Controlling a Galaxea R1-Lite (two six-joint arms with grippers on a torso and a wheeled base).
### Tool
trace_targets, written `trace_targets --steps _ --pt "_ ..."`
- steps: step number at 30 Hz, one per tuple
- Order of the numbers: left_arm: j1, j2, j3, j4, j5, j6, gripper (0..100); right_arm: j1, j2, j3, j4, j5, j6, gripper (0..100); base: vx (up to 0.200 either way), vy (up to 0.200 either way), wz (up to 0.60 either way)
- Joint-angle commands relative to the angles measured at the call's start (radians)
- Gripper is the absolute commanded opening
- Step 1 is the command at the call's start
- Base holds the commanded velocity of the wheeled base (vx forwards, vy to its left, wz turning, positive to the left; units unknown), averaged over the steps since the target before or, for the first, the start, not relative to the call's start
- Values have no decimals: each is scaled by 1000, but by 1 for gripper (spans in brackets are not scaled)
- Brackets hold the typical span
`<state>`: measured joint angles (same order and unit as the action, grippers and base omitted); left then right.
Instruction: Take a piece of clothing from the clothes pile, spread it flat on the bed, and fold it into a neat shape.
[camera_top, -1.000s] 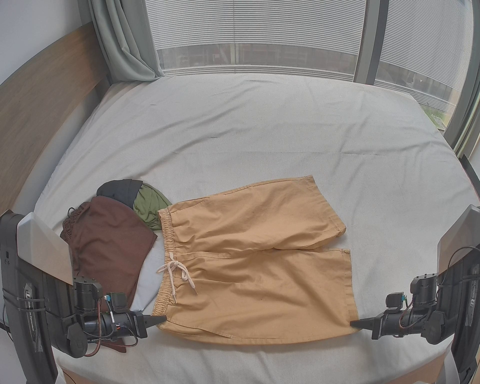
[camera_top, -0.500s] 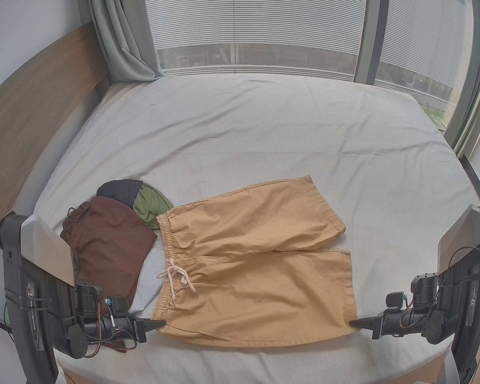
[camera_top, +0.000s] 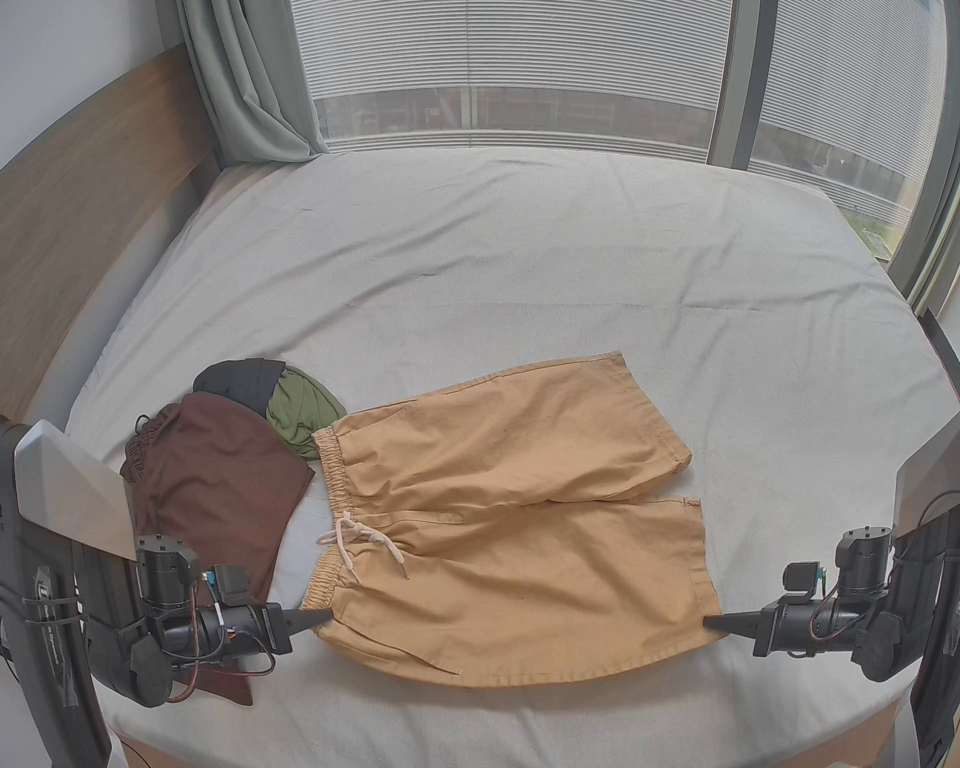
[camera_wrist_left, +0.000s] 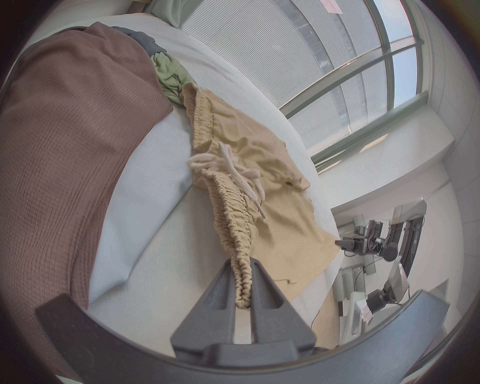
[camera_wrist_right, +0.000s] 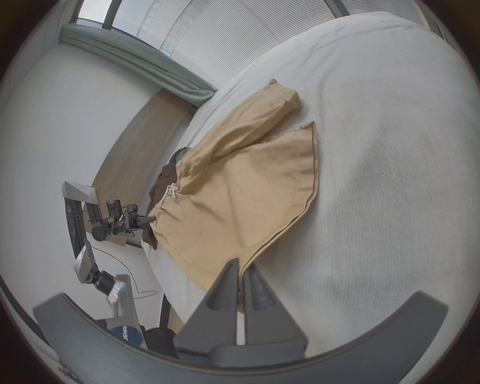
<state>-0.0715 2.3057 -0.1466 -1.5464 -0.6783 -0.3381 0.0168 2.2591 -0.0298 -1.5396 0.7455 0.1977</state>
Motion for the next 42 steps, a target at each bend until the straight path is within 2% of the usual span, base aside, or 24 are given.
trace_targets --steps 1,2,7,12,17,24,42 --pt "-28 -81 -19 -1 6 -55 0 6 -75 -9 -1 5 28 0 0 0 0" --pt "-28 -81 -19 -1 6 -55 0 6 -75 -9 -1 5 28 0 0 0 0" --pt "-70 -195 -53 0 17 -171 0 11 -87 -22 -1 5 31 0 0 0 0" --pt "-73 -212 -65 0 14 -237 0 11 -101 -30 -1 5 45 0 0 0 0" --pt "-71 -187 -70 0 14 -226 0 11 -148 -29 -1 6 86 0 0 0 0" --pt "-67 -184 -79 0 14 -228 0 0 -197 -9 1 54 86 0 0 0 0" --pt "-62 -177 -94 0 16 -231 0 8 -280 28 3 61 85 0 0 0 0"
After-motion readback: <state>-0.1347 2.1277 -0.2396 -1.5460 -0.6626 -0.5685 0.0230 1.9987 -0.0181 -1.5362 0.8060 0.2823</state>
